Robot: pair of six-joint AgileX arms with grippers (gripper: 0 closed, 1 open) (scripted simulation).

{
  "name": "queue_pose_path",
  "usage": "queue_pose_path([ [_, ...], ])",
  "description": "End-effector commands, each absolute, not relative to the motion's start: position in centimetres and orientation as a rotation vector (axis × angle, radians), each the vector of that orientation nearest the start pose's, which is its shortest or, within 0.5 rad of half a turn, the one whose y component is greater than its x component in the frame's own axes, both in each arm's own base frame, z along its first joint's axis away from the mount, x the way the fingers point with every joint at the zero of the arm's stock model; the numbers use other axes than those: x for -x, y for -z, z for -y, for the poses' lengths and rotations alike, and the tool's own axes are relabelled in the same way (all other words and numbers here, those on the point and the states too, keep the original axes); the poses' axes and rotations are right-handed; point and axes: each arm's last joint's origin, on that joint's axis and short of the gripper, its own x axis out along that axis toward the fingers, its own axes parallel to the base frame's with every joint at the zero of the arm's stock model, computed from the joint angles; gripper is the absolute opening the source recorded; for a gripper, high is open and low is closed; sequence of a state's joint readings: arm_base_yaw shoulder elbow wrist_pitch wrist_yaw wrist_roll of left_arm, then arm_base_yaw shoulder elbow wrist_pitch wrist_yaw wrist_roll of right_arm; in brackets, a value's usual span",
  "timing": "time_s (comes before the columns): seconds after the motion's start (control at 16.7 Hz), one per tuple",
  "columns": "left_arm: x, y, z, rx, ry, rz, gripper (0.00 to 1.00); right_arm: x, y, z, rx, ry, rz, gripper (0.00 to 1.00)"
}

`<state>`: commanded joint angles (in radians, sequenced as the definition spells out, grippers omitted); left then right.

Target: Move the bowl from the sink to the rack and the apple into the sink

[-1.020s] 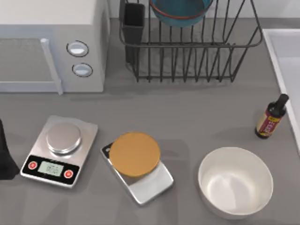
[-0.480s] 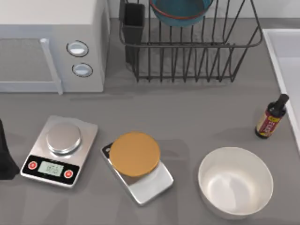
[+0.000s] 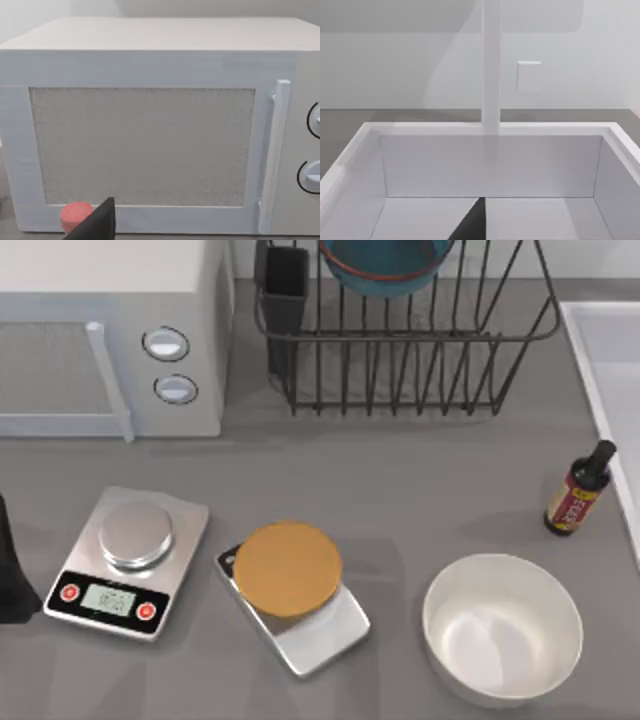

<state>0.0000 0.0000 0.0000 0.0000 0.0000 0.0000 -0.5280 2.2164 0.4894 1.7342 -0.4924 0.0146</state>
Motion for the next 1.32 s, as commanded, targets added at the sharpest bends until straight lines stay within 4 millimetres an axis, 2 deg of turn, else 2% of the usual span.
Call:
queue_pose_path([
  [0.06, -10.6, -16.0, 0.1, 0.0, 0.0, 0.0, 1.0, -26.7, -5.9, 13.6, 0.0, 0.01, 0.0, 0.98],
  [0.12, -10.6, -16.0, 0.1, 0.0, 0.0, 0.0, 1.0, -26.7, -5.9, 13.6, 0.0, 0.01, 0.0, 1.0],
  [0.66, -10.6, -16.0, 0.1, 0.0, 0.0, 0.0, 1.0, -26.7, -5.9, 13.6, 0.0, 0.01, 0.001, 1.0],
  [0.78, -10.6, -16.0, 0.1, 0.0, 0.0, 0.0, 1.0, -27.2, -6.6, 13.5, 0.01, -0.002, 0.014, 1.0],
  [0.9, -10.6, -16.0, 0.1, 0.0, 0.0, 0.0, 1.0, -28.0, -8.2, 13.3, 0.02, -0.015, 0.037, 1.0],
  [1.08, -10.6, -16.0, 0.1, 0.0, 0.0, 0.0, 1.0, -28.9, -11.8, 12.2, 0.02, -0.017, 0.064, 1.0],
  [1.2, -10.6, -16.0, 0.1, 0.0, 0.0, 0.0, 1.0, -28.7, -14.8, 11.0, 0.01, -0.012, 0.071, 1.0],
  [1.32, -10.6, -16.0, 0.1, 0.0, 0.0, 0.0, 1.0, -27.6, -17.9, 9.5, -0.001, -0.003, 0.073, 1.0],
])
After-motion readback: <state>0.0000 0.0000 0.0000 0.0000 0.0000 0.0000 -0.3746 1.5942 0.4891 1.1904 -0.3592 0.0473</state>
